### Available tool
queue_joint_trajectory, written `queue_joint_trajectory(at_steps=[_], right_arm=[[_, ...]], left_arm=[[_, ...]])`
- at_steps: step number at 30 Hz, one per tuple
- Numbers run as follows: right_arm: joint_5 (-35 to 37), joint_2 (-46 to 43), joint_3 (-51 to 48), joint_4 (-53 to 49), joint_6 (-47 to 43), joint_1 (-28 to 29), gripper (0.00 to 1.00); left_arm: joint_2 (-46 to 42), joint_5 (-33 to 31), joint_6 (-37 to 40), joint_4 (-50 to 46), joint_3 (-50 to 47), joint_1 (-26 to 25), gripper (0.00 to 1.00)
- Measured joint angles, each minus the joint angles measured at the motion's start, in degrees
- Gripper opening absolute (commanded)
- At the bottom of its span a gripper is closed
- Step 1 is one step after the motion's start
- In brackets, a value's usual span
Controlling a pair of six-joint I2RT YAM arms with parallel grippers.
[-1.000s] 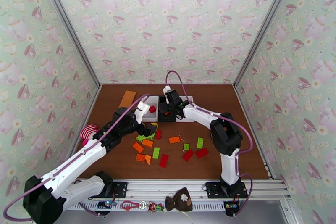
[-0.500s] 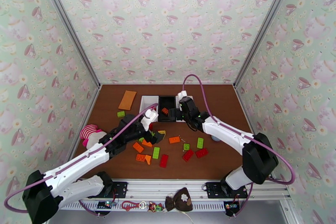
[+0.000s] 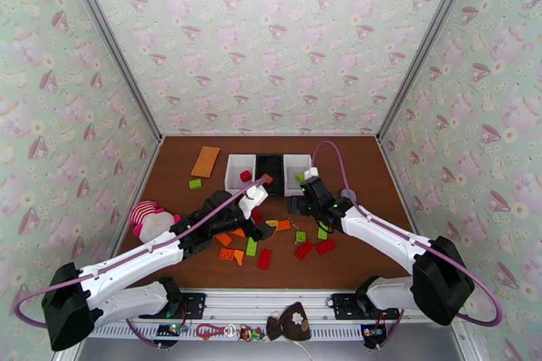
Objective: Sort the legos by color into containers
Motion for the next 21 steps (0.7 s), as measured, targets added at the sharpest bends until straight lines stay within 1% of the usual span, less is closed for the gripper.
queue_joint_trajectory(at_steps=[2, 4, 8, 14, 18, 21], right_arm=[[1.29, -0.02, -0.33, -1.95, 1.77, -0.42, 1.00], [2.12, -0.35, -1.03, -3.45, 3.32, -0.87, 0.98], [2.03, -1.05, -1.90, -7.19, 5.14, -2.78, 0.97], [0.09, 0.09, -1.90, -10.54, 5.57, -7.26, 0.90], [-0.76, 2.91, -1.90, -11.23, 5.73, -7.56, 0.83], [-1.25, 4.63, -1.90, -11.56, 6.45, -7.58, 0.76]], left_arm=[[0.57, 0.00, 0.02, 0.44, -0.02, -0.81, 1.00], [1.20, 0.04, 0.02, 0.90, -0.02, -1.55, 1.00], [3.10, 0.83, 0.11, 1.84, 0.04, -2.75, 1.00], [6.40, 5.95, 2.54, 1.40, 2.32, -2.97, 1.00], [7.72, 8.85, 4.33, 1.44, 3.19, -2.97, 1.00], [8.81, 10.23, 5.03, 1.55, 3.32, -2.97, 1.00]])
